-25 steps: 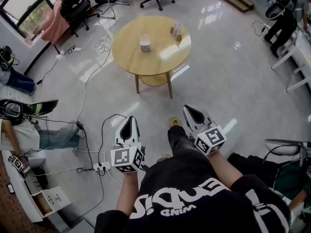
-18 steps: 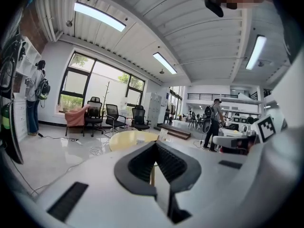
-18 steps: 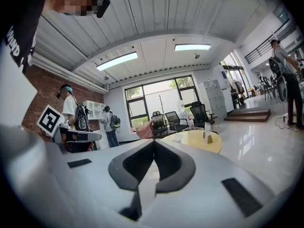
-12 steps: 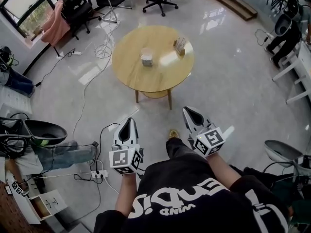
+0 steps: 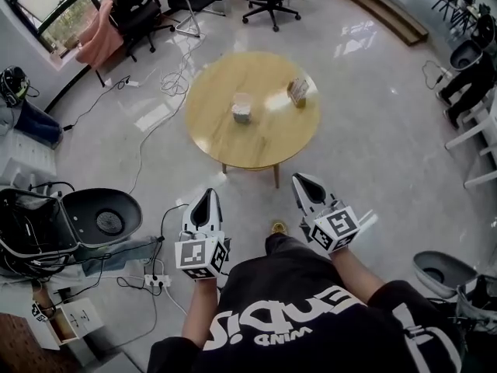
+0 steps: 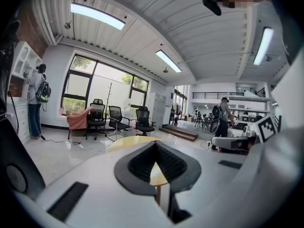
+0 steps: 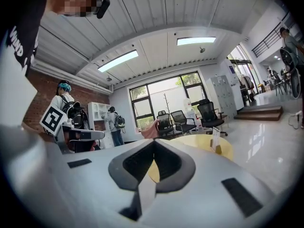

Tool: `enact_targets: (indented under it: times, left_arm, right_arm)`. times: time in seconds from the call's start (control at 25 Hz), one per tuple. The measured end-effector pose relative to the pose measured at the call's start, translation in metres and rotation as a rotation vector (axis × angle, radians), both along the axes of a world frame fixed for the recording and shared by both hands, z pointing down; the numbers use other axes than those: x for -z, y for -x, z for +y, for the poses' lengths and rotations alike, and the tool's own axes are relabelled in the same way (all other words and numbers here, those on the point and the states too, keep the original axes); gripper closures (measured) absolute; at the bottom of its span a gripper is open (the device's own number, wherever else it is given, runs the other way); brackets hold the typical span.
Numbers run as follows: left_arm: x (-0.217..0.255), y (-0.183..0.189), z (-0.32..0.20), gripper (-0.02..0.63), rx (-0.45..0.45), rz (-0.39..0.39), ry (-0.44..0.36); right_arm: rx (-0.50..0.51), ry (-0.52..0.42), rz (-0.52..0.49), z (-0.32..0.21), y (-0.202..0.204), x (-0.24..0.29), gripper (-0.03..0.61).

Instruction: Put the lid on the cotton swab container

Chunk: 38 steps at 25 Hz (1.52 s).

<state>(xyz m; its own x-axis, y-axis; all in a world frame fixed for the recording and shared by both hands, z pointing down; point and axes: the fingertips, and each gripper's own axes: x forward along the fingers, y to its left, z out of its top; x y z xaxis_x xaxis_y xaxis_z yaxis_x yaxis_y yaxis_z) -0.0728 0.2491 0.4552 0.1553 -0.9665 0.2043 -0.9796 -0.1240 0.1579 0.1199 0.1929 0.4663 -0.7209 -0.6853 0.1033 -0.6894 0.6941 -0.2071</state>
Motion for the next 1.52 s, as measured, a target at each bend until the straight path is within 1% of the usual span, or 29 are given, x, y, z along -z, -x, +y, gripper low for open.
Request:
enact_targets:
  times: [0.16,0.32,0.48,0.68,1.12,1.28,1.52]
  left_arm:
    - [0.005,-0.001,-0.027,0.604,0.034,-0.003,-0.006]
    - [0.009,-0.005,-0.048,0.604,0.058,0.016,-0.013]
    - [0.015,-0.004,-0.066,0.604,0.065,0.008,-0.022]
    - [0.004,0.006,-0.091,0.604,0.074,-0.002,-0.001]
    - [-0.006,0.034,-0.155,0.604,0.037,0.002,0.016]
    - [-0.016,0.042,-0.181,0.604,0.006,0.016,0.024]
    - [-0.023,0.070,-0.229,0.604,-0.012,0.047,0.024]
  right_arm:
    - [0.035,-0.001,-0.001,-0.034,0.001,0.003,0.575]
    - [0.063,0.001,-0.006,-0.060,0.000,0.006,0.575]
    - [0.085,0.020,-0.015,-0.077,0.007,0.003,0.575]
    - [0.101,0.035,-0.010,-0.104,0.021,-0.006,0.575]
    - [0.065,0.038,-0.021,-0.165,0.047,-0.008,0.575]
    - [0.062,0.063,-0.014,-0.183,0.056,-0.017,0.575]
    - [0.053,0.089,0.010,-0.221,0.080,-0.031,0.575]
